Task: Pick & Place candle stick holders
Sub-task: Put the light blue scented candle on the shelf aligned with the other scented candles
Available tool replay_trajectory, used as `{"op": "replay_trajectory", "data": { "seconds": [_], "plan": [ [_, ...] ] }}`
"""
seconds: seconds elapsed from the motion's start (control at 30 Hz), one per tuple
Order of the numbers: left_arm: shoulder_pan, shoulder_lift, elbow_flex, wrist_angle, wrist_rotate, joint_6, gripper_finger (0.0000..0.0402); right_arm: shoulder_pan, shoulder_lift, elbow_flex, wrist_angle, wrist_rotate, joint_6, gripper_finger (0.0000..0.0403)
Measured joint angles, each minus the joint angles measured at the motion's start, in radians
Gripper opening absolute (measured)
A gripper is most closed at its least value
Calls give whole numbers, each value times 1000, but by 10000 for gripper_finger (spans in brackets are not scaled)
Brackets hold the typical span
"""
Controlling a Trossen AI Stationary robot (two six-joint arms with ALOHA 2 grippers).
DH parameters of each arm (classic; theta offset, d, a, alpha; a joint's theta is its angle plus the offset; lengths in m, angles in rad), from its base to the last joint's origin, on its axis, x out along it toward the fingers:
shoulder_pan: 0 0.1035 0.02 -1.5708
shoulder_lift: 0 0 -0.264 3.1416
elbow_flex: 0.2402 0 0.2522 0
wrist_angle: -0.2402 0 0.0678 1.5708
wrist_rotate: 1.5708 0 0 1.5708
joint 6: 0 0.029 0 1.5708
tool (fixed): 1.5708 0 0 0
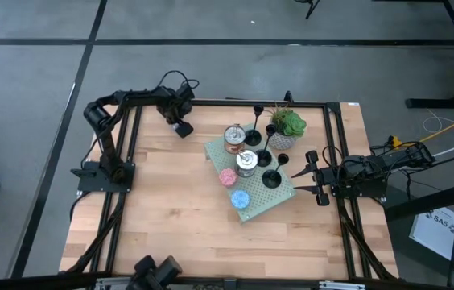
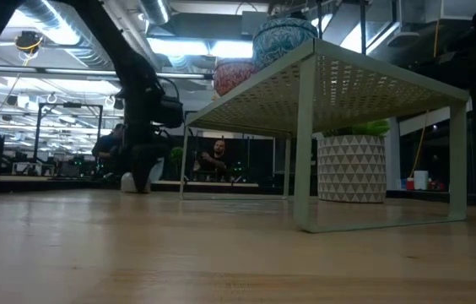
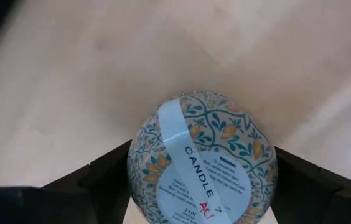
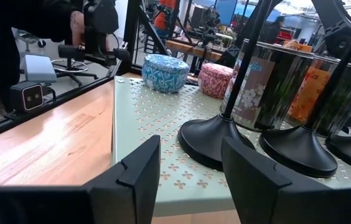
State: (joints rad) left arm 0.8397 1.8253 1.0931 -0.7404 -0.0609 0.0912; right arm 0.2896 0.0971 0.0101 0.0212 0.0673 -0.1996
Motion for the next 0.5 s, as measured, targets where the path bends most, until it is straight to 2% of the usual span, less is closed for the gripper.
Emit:
{"op": "replay_trajectory", "data": {
  "seconds": [0.33,0.5],
  "plan": [
    [-74,-88,-7,16,40,37,291,0,0,0,0,0,0,172],
    [-141,-173,-110,4,55,-16,292,0,0,0,0,0,0,172]
  ]
}}
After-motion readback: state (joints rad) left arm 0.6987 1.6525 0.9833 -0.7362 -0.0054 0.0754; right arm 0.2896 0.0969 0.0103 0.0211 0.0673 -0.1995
